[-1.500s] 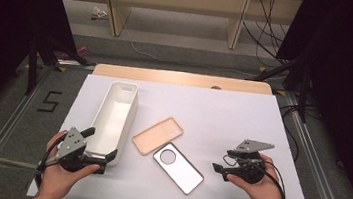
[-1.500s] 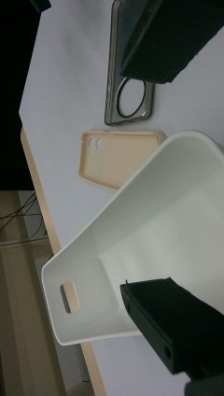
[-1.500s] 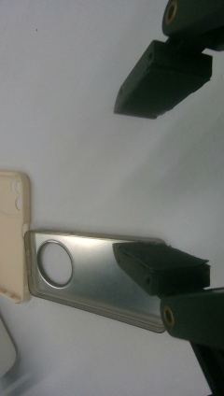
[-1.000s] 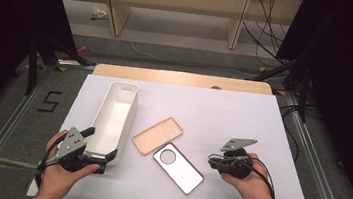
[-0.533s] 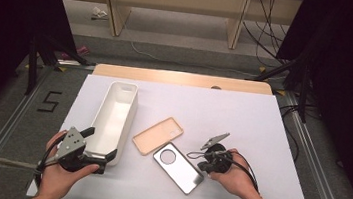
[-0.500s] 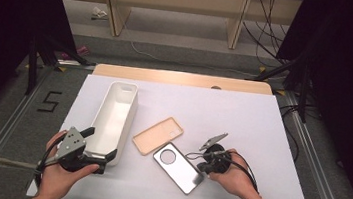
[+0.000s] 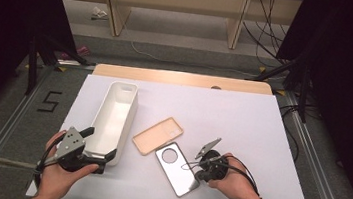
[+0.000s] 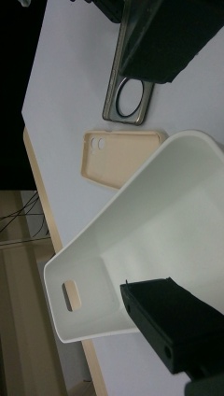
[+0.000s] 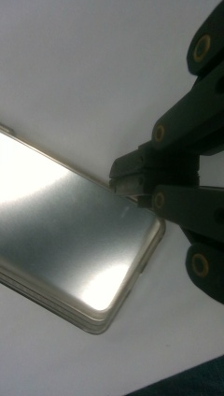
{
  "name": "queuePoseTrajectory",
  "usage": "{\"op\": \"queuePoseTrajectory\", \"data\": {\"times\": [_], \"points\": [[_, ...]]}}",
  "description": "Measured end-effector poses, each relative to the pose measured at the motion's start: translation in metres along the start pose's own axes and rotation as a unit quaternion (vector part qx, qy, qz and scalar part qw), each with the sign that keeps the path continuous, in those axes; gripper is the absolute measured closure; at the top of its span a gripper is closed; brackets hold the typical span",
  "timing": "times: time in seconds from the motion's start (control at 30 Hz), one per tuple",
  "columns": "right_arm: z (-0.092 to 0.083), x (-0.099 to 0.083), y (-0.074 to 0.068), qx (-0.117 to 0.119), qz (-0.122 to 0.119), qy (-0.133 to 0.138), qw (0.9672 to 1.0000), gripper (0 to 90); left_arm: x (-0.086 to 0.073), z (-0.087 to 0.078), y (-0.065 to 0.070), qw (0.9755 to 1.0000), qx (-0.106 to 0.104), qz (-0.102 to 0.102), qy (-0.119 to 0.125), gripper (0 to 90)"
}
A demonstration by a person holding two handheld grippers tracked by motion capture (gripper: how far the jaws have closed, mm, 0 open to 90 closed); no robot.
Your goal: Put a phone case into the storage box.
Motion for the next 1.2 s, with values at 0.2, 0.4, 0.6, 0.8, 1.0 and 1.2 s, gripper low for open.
{"op": "queuePoseTrajectory", "data": {"times": [0.2,0.4,0.6,0.8,1.0,1.2], "points": [[0.000,-0.004,-0.015,0.006,-0.010,-0.022,0.9997,90.0,0.000,0.000,0.000,1.0000,0.000,0.000,0.001,0.0],[0.002,-0.004,-0.028,0.016,-0.025,-0.031,0.9991,90.0,0.000,0.000,0.000,1.0000,0.000,0.000,0.001,0.0],[0.004,-0.004,-0.034,0.018,-0.031,-0.037,0.9987,90.0,0.001,-0.001,0.000,1.0000,0.001,0.001,0.002,0.0],[0.005,-0.003,-0.038,0.027,-0.033,-0.035,0.9985,90.0,0.001,-0.001,0.001,1.0000,0.001,0.001,0.002,0.0],[0.006,-0.002,-0.045,0.035,-0.041,-0.036,0.9979,90.0,0.001,0.000,0.001,1.0000,0.000,0.003,0.002,0.0],[0.008,-0.001,-0.051,0.039,-0.050,-0.036,0.9973,90.0,0.001,-0.001,0.001,1.0000,0.000,0.004,0.003,0.0]]}}
Point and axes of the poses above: each handheld gripper's, and its own axes: z roughly forward along the jaws, x roughly out of its top, y roughly to its right, the point moved 7 cm from there along z, roughly forward along the jaws, and after that the axes turned 8 degrees about z, right-handed, at the moved point
